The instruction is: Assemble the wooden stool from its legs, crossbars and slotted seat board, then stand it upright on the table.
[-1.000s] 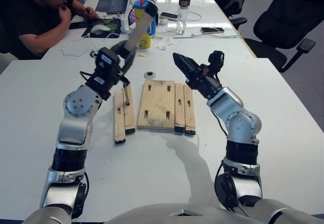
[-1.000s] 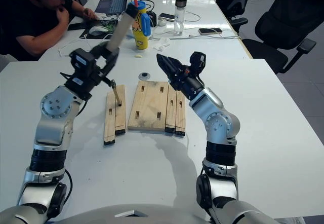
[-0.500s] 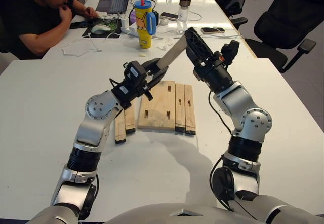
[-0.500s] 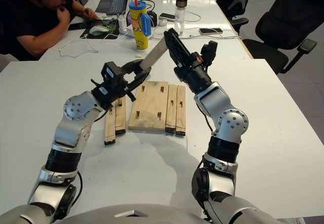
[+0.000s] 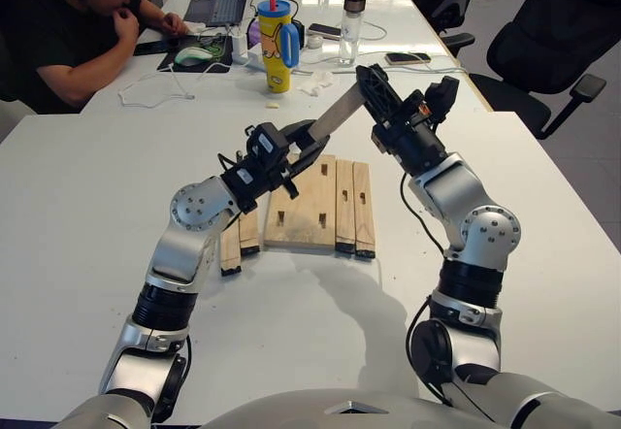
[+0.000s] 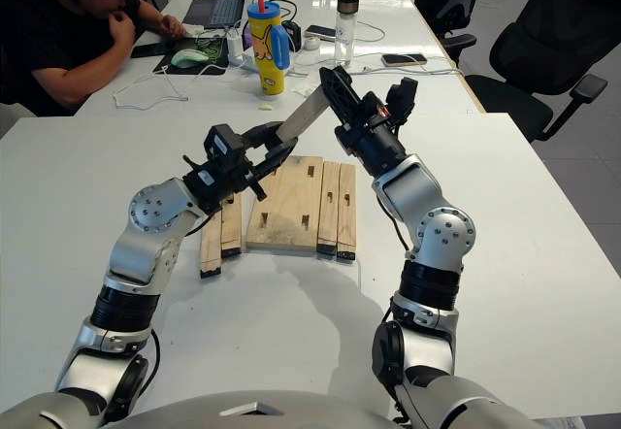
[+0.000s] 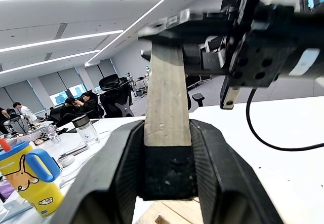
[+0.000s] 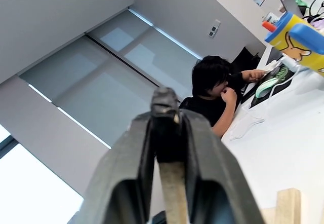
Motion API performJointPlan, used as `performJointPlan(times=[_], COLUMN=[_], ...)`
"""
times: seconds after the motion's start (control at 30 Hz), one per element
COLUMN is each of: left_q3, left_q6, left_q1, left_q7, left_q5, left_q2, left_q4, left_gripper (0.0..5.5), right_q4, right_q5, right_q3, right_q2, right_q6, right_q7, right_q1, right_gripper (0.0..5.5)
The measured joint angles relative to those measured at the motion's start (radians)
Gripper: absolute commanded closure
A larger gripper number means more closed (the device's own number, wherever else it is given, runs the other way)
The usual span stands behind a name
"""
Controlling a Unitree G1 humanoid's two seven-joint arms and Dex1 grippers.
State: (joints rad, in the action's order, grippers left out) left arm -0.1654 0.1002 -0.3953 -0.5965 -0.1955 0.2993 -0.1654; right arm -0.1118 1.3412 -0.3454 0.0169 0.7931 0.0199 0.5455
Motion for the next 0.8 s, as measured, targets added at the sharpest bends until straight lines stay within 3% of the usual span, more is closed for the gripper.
performJointPlan(times=[0.13, 0.3, 0.4, 0.57, 0.8], left_q3=[-0.002, 0.005, 0.060, 0.108, 0.066], left_q6=[-0.003, 0.032, 0.086, 0.117, 0.133], left_q1=[0.006, 0.017, 0.052, 0.130, 0.157], left_q7=[0.004, 0.048, 0.093, 0.162, 0.170], left_q5=[0.011, 0.029, 0.021, 0.031, 0.031], left_q2=[0.000, -0.011, -0.013, -0.018, -0.070], left_q4=[0.000, 0.038, 0.099, 0.106, 0.075], left_gripper=[4.16, 3.28, 2.85, 2.81, 2.81], right_q4=[0.007, -0.004, -0.020, -0.039, -0.043], right_q5=[0.000, -0.061, -0.250, -0.531, -0.676], right_q3=[0.007, 0.019, 0.066, 0.119, 0.145], right_q2=[0.009, 0.018, 0.049, 0.058, -0.036], right_q6=[-0.002, -0.047, -0.132, -0.267, -0.366], right_q7=[-0.003, -0.007, -0.010, -0.069, -0.130], right_q1=[0.000, -0.007, -0.050, -0.194, -0.311], right_gripper=[5.01, 5.04, 5.04, 5.05, 5.05])
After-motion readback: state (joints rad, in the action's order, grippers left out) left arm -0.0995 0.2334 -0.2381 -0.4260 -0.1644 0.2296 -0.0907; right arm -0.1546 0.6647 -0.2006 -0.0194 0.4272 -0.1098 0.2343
